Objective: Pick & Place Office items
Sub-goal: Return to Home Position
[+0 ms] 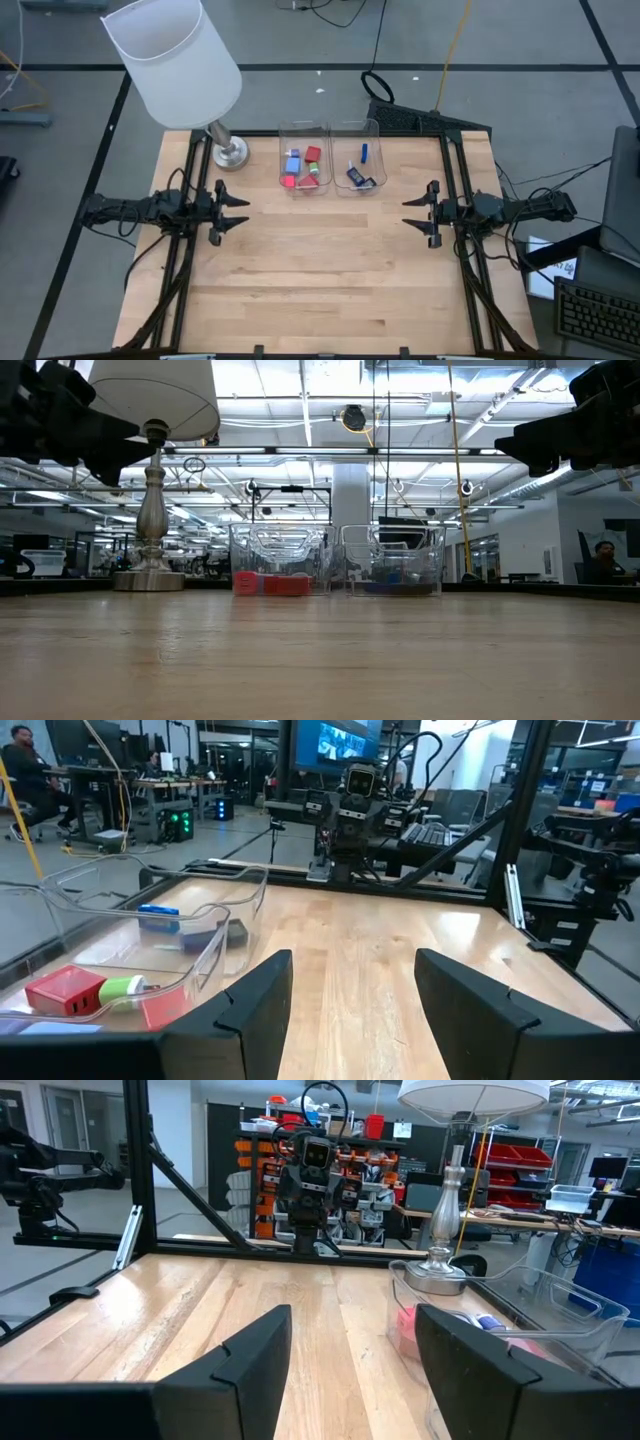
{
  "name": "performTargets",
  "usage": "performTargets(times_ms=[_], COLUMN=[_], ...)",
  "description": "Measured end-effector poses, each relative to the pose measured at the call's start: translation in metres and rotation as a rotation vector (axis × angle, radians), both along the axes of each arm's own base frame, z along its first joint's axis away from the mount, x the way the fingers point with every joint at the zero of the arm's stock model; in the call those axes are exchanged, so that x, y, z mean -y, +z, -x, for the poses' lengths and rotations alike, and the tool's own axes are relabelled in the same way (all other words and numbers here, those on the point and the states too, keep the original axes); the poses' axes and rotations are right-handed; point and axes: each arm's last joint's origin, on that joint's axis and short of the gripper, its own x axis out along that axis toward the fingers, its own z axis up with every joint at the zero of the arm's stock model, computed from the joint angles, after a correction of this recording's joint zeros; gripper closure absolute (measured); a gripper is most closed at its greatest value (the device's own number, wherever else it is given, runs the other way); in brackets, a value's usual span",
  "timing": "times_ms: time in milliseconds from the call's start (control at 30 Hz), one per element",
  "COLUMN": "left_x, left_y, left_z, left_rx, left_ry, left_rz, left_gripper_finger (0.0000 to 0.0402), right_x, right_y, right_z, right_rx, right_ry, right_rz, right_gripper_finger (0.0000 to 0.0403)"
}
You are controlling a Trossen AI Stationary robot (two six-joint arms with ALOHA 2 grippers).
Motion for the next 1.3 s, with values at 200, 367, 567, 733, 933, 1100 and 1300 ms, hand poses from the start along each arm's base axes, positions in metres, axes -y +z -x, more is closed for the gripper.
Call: performTargets(times_ms=[200,367,567,733,933,1100,1300], left_x=[-0.0008,-0.0044,-0.0062,-0.0081,-0.0094,-0.0094,-0.0094], left_y=[-0.0002,-0.0009,-0.0037,-0.0056,-0.0060,-0.0062,-0.0064], left_z=[0.0000,-0.0002,-0.0011,-0.0020,-0.0020,-0.0021,-0.0021], left_rx=[-0.003,-0.011,-0.011,0.007,0.008,0.006,0.004], left_ry=[0.009,0.040,0.012,0.016,0.023,0.023,0.023], left_rz=[-0.040,-0.036,-0.018,-0.013,-0.012,-0.012,-0.011], left_gripper_finger=[0.0190,0.0190,0.0190,0.0190,0.0190,0.0190,0.0190], right_x=[0.0000,0.0000,0.0000,0.0000,0.0000,0.0000,0.0000], right_y=[0.0000,0.0000,0.0000,0.0000,0.0000,0.0001,0.0001], right_z=[0.0000,0.0000,0.0000,0.0000,0.0000,0.0000,0.0000], right_rx=[0.000,0.000,0.000,0.001,0.000,0.001,0.001], right_ry=[0.000,0.000,0.000,0.000,0.000,0.000,0.000], right_rz=[0.000,0.000,0.000,0.000,0.000,0.000,0.000], right_gripper_finger=[0.0196,0.0196,0.0197,0.0198,0.0197,0.0195,0.0195])
